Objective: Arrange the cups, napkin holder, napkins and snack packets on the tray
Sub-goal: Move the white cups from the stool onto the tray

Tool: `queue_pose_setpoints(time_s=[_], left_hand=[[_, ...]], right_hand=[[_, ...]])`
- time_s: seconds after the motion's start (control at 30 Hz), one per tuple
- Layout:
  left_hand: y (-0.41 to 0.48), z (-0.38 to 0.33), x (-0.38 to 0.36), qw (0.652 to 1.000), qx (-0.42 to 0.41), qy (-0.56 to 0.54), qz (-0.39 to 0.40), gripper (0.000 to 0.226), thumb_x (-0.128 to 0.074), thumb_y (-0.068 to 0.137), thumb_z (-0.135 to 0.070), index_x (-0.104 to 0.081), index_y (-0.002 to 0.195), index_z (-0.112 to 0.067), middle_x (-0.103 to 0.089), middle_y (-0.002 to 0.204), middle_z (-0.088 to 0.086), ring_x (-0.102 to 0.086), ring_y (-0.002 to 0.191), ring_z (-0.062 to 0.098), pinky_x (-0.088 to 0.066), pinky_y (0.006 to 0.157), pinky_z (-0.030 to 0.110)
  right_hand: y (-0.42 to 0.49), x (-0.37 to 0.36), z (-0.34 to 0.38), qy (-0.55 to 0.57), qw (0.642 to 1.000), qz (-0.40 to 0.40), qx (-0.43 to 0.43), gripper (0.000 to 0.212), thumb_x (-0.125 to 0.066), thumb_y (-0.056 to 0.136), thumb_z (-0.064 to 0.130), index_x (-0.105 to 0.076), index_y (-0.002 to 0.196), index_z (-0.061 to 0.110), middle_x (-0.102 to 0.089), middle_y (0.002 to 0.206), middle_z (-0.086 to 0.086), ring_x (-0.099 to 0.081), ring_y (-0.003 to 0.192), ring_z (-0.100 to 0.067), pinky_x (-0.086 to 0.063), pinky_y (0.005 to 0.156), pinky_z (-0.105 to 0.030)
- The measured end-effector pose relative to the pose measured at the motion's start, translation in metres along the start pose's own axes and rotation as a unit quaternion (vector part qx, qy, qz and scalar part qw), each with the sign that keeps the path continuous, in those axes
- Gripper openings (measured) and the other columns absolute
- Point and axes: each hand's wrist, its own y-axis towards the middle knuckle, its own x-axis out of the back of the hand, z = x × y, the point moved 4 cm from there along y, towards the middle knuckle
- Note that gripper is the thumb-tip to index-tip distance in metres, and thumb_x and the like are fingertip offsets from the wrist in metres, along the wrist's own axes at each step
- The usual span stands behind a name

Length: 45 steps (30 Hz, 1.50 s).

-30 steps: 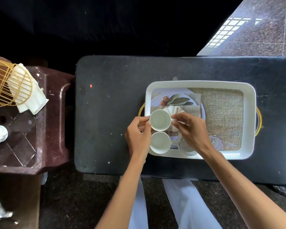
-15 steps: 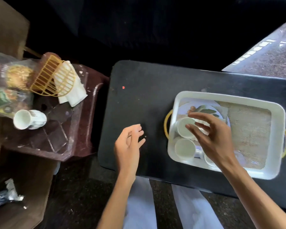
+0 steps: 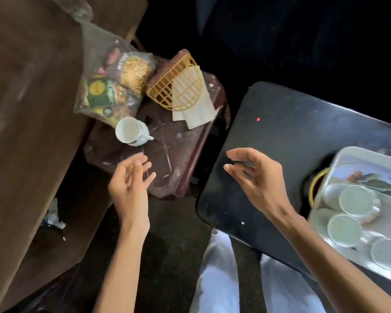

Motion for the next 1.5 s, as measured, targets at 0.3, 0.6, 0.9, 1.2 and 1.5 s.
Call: queue_pose_setpoints(time_s=[0.3,0.6,0.9,1.2,1.5], left_hand=[[0.088,0.006,0.034,0.999,0.001,0.002,-0.053,0.021,-0.052,0.104,-0.015,-0.070,0.106,-0.025,-0.073,0.114,0.000,-0.072,0.108,0.012,-0.062,0.083,0.027],[0.134,0.016,0.029,0.998,0.049,-0.004,-0.040,0.021,-0.050,0.106,-0.014,-0.070,0.113,-0.018,-0.074,0.118,0.005,-0.072,0.106,0.007,-0.062,0.086,0.028],[0.134,0.013,0.017,0.997,0.076,-0.030,-0.011,0.032,-0.052,0.105,-0.021,-0.077,0.090,-0.033,-0.078,0.096,-0.018,-0.073,0.099,-0.002,-0.062,0.078,0.023],[0.100,0.008,0.007,0.993,0.096,-0.061,0.024,0.031,-0.049,0.107,-0.029,-0.076,0.108,-0.015,-0.081,0.107,-0.005,-0.074,0.108,0.010,-0.063,0.081,0.028],[0.016,0.007,-0.054,0.982,0.102,-0.057,0.149,0.027,-0.050,0.105,-0.010,-0.076,0.113,-0.010,-0.080,0.112,0.003,-0.075,0.106,0.011,-0.063,0.085,0.029]], right_hand=[[0.046,-0.124,0.034,-0.030,0.997,0.058,0.037,0.028,-0.075,0.088,0.014,-0.070,0.115,0.011,-0.073,0.111,-0.001,-0.069,0.098,-0.006,-0.056,0.088,-0.018],[0.081,-0.190,0.047,-0.078,0.994,0.067,0.045,0.032,-0.075,0.087,0.011,-0.068,0.118,0.014,-0.070,0.116,-0.001,-0.067,0.103,-0.013,-0.057,0.091,-0.029],[0.089,-0.196,0.038,-0.028,0.998,0.043,0.026,0.013,-0.072,0.089,0.006,-0.072,0.099,0.015,-0.069,0.089,0.015,-0.063,0.081,0.018,-0.047,0.070,-0.002],[0.070,-0.155,0.041,0.001,1.000,0.015,0.023,0.023,-0.075,0.088,0.014,-0.062,0.082,0.032,-0.070,0.086,0.023,-0.067,0.086,0.010,-0.051,0.072,-0.007],[0.016,-0.048,0.014,0.016,0.997,-0.069,0.011,0.013,-0.077,0.086,0.009,-0.072,0.089,0.021,-0.074,0.088,0.023,-0.070,0.082,0.007,-0.049,0.073,-0.004]])
